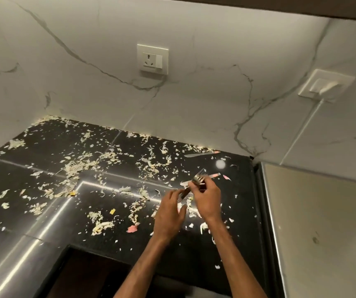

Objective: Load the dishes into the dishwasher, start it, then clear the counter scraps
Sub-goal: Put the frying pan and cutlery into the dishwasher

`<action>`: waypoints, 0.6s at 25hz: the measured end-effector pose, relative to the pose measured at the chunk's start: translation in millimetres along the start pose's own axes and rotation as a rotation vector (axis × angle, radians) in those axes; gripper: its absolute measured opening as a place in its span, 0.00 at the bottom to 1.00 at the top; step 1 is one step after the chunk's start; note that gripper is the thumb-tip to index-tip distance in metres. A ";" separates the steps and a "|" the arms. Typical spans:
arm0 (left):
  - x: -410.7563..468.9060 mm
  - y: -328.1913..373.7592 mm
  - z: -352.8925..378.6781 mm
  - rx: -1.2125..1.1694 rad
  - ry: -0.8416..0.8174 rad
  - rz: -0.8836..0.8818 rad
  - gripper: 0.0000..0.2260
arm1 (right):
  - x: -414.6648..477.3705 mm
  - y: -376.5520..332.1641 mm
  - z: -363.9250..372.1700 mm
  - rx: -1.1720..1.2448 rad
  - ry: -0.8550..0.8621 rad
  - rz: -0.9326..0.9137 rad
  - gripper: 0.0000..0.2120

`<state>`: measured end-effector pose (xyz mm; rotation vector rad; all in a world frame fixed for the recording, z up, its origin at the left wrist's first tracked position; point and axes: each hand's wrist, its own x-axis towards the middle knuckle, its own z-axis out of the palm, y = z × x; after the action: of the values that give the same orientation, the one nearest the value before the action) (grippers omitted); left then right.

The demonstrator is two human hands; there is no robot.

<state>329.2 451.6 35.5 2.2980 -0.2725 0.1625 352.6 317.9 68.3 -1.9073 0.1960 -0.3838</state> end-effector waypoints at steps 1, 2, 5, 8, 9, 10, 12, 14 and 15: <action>-6.9 1.2 -2.4 -0.019 0.005 0.042 0.20 | -11.5 -1.6 -4.6 0.141 0.061 0.098 0.05; -15.6 1.5 -5.4 -0.040 0.002 0.069 0.19 | -25.9 -3.0 -9.1 0.270 0.112 0.182 0.05; -45.9 -4.1 -11.4 -0.238 -0.107 0.031 0.13 | -79.5 -7.2 -23.9 0.472 0.256 0.338 0.05; -83.9 1.9 -3.8 -0.284 -0.281 0.052 0.13 | -144.3 -3.2 -53.6 0.496 0.399 0.421 0.04; -96.7 7.8 3.5 -0.254 -0.332 0.100 0.13 | -165.8 0.6 -65.5 0.506 0.450 0.461 0.04; -114.4 18.9 13.0 -0.222 -0.405 0.163 0.14 | -192.4 4.1 -82.1 0.510 0.518 0.505 0.03; -149.9 41.6 28.5 -0.189 -0.564 0.289 0.13 | -241.5 12.7 -114.3 0.521 0.633 0.565 0.04; -184.6 63.7 40.7 -0.176 -0.675 0.347 0.11 | -290.7 21.2 -149.4 0.511 0.752 0.600 0.07; -199.9 76.4 45.6 -0.151 -0.707 0.363 0.10 | -314.7 24.6 -168.7 0.513 0.828 0.604 0.08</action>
<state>118.1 396.5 18.7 2.0595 -1.0226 -0.4855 0.0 260.6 46.1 -1.0252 1.0790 -0.7046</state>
